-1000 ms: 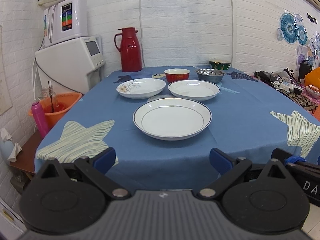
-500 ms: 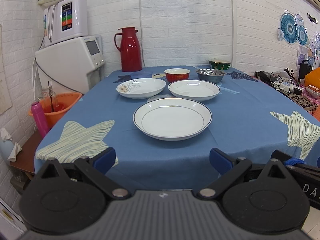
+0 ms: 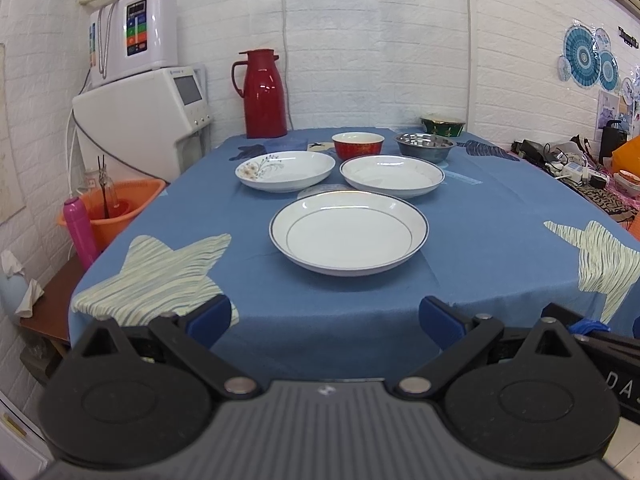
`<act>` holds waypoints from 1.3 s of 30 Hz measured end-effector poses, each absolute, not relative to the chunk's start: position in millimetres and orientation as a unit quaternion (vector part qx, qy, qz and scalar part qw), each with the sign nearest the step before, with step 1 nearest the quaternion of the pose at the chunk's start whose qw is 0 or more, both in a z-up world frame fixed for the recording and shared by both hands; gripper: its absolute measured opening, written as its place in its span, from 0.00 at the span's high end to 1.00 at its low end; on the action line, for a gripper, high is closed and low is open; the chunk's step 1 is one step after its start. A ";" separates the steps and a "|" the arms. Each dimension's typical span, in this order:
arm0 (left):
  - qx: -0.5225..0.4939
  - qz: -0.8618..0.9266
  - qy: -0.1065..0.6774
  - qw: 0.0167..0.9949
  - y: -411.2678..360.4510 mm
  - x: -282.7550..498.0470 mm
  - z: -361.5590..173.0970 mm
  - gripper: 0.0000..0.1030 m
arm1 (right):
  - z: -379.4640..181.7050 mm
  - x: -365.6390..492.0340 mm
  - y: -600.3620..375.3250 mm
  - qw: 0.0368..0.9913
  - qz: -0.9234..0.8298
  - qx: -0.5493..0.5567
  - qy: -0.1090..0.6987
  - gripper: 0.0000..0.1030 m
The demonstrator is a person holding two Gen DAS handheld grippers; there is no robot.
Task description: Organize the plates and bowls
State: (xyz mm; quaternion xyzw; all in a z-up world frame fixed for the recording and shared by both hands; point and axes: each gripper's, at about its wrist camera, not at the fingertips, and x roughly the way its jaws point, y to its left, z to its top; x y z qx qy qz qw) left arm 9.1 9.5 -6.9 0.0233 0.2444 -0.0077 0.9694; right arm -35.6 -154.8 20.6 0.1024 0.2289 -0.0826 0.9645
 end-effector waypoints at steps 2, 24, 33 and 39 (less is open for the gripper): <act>0.023 -0.007 0.245 0.969 9.3 9.1 -7.1 0.03 | 20.5 -35.1 -154.4 0.964 -0.082 0.102 0.230 0.14; 0.010 0.000 0.283 0.959 25.8 47.1 -18.4 0.03 | 9.4 -21.9 -159.2 0.962 -0.082 0.092 0.245 0.14; -0.021 0.001 0.306 0.952 49.6 93.8 -6.1 0.03 | 29.3 41.9 -157.1 0.958 -0.035 0.093 0.269 0.14; -0.050 -0.030 0.342 0.938 82.5 147.9 3.8 0.03 | 35.2 129.6 -135.7 0.951 0.011 0.058 0.304 0.14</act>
